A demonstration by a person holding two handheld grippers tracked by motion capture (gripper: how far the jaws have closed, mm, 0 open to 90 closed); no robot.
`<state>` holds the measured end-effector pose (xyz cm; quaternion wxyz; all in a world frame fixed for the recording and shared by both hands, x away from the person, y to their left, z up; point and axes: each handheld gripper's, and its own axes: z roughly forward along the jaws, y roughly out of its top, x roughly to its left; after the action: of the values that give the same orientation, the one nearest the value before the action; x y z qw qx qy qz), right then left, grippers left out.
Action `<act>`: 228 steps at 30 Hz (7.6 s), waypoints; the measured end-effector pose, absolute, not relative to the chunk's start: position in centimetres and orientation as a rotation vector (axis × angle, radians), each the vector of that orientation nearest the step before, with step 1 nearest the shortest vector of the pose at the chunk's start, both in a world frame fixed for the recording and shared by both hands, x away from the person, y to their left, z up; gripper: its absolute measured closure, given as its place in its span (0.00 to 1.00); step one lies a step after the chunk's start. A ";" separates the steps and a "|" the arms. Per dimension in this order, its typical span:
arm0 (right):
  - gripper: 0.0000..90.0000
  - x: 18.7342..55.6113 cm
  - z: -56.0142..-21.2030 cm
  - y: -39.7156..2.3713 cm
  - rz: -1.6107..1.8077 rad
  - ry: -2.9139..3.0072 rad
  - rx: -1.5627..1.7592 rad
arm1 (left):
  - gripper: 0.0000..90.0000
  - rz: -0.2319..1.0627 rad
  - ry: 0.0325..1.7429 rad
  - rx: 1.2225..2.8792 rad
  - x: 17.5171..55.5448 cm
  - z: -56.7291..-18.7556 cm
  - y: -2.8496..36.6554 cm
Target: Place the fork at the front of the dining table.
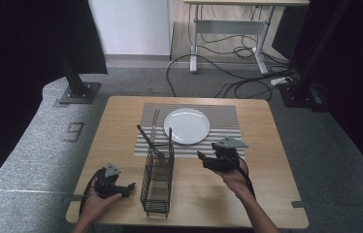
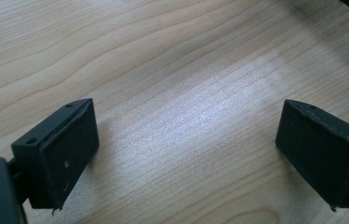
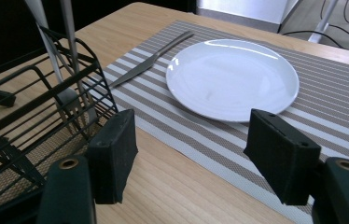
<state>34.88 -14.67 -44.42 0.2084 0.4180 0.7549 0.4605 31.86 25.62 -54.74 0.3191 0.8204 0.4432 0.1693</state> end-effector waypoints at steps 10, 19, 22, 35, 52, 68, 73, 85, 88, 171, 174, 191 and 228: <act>0.41 35.3 -43.9 -12.6 1.291 2.131 1.109 | 0.06 0.444 1.163 2.160 31.9 -54.7 25.6; 0.44 35.8 -43.8 -10.7 1.303 2.159 1.080 | 0.06 0.440 1.158 2.163 31.9 -54.7 25.7; 0.44 35.9 -43.8 -10.4 1.306 2.165 1.073 | 0.06 0.440 1.157 2.163 31.9 -54.7 25.7; 0.52 36.2 -43.5 -8.4 1.339 2.203 1.023 | 0.06 0.442 1.158 2.162 31.9 -54.7 25.7; 0.58 36.5 -43.2 -6.8 1.351 2.232 0.997 | 0.06 0.442 1.158 2.162 31.9 -54.7 25.7; 0.63 37.7 -43.3 -5.9 1.355 2.247 1.012 | 0.06 0.440 1.155 2.163 31.9 -54.7 25.7; 0.69 37.9 -43.6 -5.4 1.348 2.271 1.011 | 0.06 0.439 1.154 2.164 31.9 -54.7 25.7; 0.80 38.3 -43.9 -5.0 1.330 2.294 1.009 | 0.06 0.439 1.154 2.165 31.9 -54.7 25.7; 0.84 38.0 -43.8 -4.9 1.337 2.271 1.001 | 0.06 0.439 1.153 2.165 31.9 -54.7 25.7; 0.96 36.2 -40.4 -16.6 1.488 1.928 1.117 | 0.06 0.437 1.149 2.166 31.9 -54.7 25.7; 0.96 36.8 -41.1 -17.5 1.455 1.922 1.153 | 0.06 0.437 1.149 2.166 31.9 -54.7 25.7; 0.96 39.9 -45.3 -20.4 1.296 1.895 1.285 | 0.06 0.437 1.150 2.166 31.9 -54.7 25.7; 0.95 41.4 -46.8 -19.9 1.192 1.914 1.311 | 0.06 0.437 1.149 2.166 31.9 -54.7 25.7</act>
<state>41.38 -19.88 -46.83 0.2636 0.4849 0.7079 0.4408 31.93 25.72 -54.71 0.3196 0.8241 0.4372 0.1663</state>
